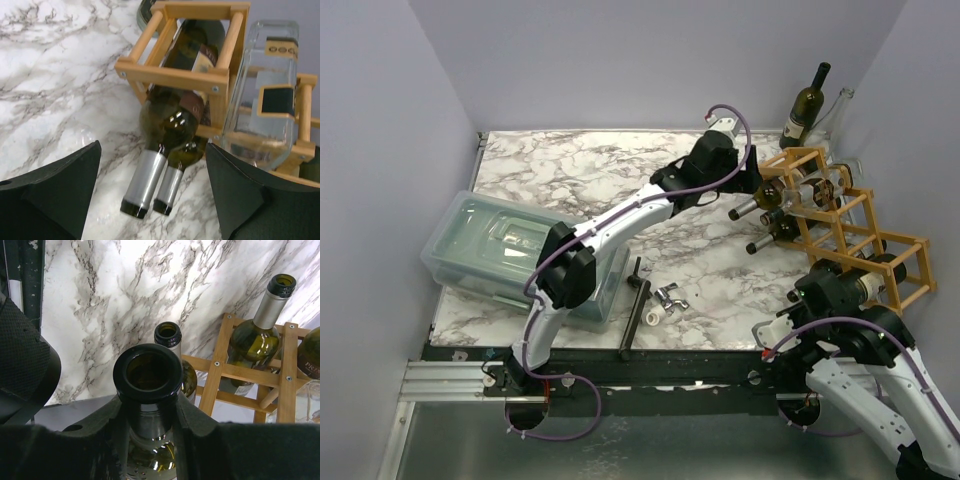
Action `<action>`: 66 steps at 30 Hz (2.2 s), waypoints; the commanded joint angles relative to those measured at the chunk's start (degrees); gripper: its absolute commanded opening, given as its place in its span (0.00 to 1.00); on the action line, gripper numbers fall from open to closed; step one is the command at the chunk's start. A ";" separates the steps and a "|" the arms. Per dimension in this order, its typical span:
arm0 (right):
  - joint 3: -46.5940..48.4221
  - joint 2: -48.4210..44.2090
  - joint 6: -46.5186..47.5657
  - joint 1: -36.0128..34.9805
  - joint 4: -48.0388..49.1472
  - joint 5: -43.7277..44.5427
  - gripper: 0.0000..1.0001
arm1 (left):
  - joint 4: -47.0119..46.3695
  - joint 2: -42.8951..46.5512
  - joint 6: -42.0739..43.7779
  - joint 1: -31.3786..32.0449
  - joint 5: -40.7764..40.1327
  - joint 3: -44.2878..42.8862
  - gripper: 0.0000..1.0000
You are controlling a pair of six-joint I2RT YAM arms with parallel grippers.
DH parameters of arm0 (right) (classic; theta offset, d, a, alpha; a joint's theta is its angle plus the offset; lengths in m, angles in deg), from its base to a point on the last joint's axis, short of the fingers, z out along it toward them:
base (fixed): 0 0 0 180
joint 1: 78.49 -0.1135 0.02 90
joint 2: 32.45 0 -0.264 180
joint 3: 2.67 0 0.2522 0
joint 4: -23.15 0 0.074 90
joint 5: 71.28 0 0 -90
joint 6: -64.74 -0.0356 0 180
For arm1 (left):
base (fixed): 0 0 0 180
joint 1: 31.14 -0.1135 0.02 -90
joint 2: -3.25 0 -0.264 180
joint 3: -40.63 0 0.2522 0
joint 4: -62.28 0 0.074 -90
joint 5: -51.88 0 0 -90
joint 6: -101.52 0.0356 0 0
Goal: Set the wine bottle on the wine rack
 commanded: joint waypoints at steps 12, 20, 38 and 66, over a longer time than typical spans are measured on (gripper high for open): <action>1.98 -1.02 3.52 -0.74 7.05 4.84 0.17 | -7.38 -16.35 2.02 5.18 -8.70 -20.54 0.87; 3.57 -1.09 3.47 -0.75 7.23 4.34 0.18 | -8.24 -20.43 3.18 5.72 -13.51 -23.53 0.83; 2.15 -0.06 4.73 -0.75 9.41 5.81 0.25 | -11.07 -26.71 5.90 5.64 -25.23 -27.44 0.73; -0.46 4.29 4.69 -0.72 14.06 20.96 0.15 | -10.45 -23.51 14.44 4.84 -24.04 -24.12 0.66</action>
